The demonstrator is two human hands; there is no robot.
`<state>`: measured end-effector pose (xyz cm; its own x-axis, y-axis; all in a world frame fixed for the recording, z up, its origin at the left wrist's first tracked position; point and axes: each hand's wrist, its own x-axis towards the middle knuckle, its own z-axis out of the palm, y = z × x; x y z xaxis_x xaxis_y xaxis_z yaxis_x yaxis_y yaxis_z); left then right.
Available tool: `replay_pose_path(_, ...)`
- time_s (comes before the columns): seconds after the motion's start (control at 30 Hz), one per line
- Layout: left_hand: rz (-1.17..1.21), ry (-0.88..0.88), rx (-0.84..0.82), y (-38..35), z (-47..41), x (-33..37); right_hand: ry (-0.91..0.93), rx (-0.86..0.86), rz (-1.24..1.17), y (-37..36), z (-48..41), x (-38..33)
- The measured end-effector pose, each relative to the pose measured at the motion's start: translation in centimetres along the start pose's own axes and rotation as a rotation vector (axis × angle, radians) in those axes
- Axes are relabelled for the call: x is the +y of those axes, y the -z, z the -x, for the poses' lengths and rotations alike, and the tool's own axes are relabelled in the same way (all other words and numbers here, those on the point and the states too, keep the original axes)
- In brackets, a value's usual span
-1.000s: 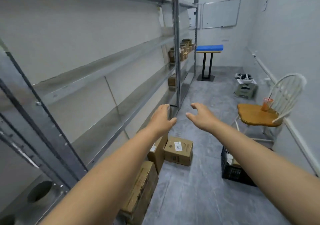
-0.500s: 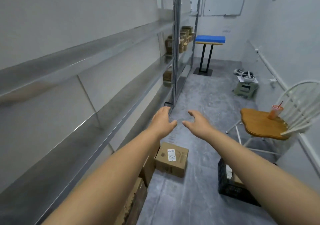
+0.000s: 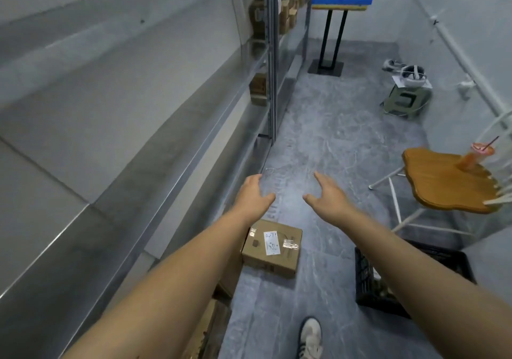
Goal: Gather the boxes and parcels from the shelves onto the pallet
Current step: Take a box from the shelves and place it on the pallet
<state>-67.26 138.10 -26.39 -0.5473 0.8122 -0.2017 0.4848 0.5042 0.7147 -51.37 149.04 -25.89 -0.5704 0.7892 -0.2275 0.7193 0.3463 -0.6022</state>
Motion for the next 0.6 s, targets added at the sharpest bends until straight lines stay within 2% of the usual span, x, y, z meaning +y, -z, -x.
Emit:
replay_pose_path(0.2, -0.011, 0.157, -0.065, -5.9, -8.5, -2.8, -0.068, -0.091, -0.019, -1.5, -9.2, 5.8)
replay_pose_path(0.33, 0.040, 0.291, -0.103, -11.0, -16.5, -6.9, -0.061, -0.149, -0.004, -5.0, -16.6, 11.3)
replay_pose_path(0.47, 0.066, 0.350, -0.098, -17.6, -23.6, -14.3, -0.100, -0.210, 0.008, -11.7, -22.5, 17.9)
replay_pose_path(0.6, 0.005, 0.404, -0.093, -24.7, -28.8, -24.5, -0.192, -0.235, -0.004, -21.4, -27.8, 24.8)
